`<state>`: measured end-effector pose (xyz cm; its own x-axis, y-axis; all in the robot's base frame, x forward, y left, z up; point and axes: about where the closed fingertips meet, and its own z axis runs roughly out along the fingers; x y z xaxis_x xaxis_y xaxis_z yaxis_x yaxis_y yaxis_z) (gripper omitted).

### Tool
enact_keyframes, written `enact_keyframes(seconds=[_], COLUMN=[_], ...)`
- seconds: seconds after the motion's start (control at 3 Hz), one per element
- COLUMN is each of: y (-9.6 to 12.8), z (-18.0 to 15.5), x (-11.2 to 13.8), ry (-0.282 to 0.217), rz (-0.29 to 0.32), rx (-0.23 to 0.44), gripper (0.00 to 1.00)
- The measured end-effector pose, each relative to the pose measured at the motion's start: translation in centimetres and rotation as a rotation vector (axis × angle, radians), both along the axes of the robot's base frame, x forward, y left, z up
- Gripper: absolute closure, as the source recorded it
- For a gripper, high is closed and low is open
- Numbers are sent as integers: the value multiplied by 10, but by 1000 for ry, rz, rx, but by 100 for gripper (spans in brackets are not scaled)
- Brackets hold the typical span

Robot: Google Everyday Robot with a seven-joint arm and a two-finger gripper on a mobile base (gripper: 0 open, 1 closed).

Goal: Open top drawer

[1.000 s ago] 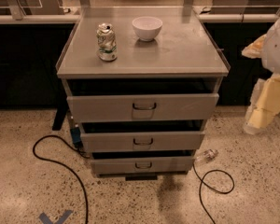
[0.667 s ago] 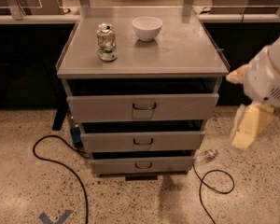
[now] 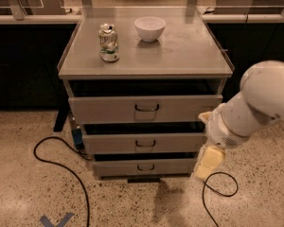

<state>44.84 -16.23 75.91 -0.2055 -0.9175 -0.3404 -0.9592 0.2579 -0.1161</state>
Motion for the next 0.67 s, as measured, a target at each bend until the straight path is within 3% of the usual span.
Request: enact_keyframes(seconds=[0.33, 0.67], y=[15, 18], z=[-21, -12], x=[42, 58], ry=[-90, -149], rz=[-78, -115], rx=[14, 40], gripper=[0, 0])
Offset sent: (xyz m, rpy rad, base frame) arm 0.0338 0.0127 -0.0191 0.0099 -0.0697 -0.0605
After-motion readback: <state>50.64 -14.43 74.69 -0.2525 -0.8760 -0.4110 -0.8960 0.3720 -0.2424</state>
